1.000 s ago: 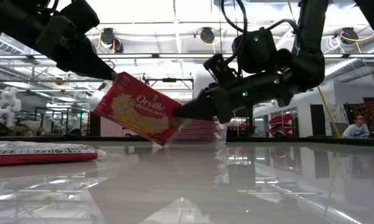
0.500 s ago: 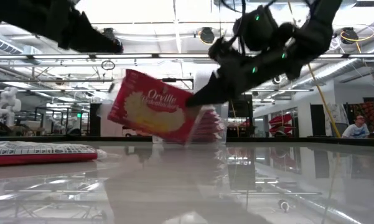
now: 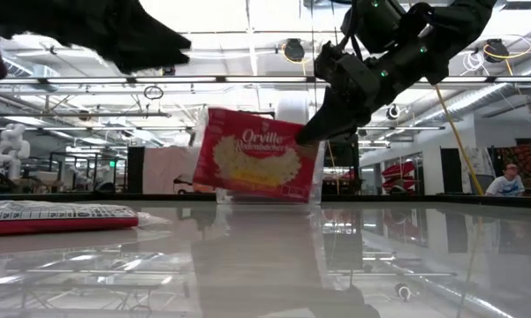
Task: Sort popcorn bags into baskets
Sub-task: Put the popcorn bag into the transparent bin
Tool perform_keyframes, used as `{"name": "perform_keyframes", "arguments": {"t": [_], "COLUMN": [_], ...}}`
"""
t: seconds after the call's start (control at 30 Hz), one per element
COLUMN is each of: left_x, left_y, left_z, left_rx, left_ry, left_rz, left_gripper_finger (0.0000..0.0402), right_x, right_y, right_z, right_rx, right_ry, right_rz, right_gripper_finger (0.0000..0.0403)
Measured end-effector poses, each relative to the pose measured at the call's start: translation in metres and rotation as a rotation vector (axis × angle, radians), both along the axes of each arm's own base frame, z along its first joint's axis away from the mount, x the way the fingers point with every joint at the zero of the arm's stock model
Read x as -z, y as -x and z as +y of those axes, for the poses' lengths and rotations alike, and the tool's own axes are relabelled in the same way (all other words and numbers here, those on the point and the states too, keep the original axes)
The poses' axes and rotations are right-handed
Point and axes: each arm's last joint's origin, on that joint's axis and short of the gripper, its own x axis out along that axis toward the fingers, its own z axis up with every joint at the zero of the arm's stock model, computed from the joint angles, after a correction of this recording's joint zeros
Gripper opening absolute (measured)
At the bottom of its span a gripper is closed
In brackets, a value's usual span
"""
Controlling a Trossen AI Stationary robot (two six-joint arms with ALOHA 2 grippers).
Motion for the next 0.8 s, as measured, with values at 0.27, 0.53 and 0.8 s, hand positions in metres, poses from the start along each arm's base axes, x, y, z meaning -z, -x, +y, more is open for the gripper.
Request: {"name": "perform_keyframes", "arguments": {"t": [0.27,0.53,0.8], "left_x": [0.017,0.042,0.064], "left_y": [-0.022,-0.041,-0.049], "left_z": [0.017,0.044,0.065], "left_rx": [0.064,0.071,0.108], "left_ry": [0.030,0.066,0.147], "left_rz": [0.018,0.075,0.145], "left_gripper_finger": [0.0237,0.0235,0.0225], "right_x": [0.001,0.001,0.001], "right_y": [0.001,0.001,0.001], "right_z": [0.000,0.000,-0.002], "right_rx": [0.012,0.011,0.021], "right_ry": [-0.019,-0.015,-0.014], "right_rz": [0.015,0.013,0.013], "right_gripper_finger": [0.0017,0.0017,0.0017]}}
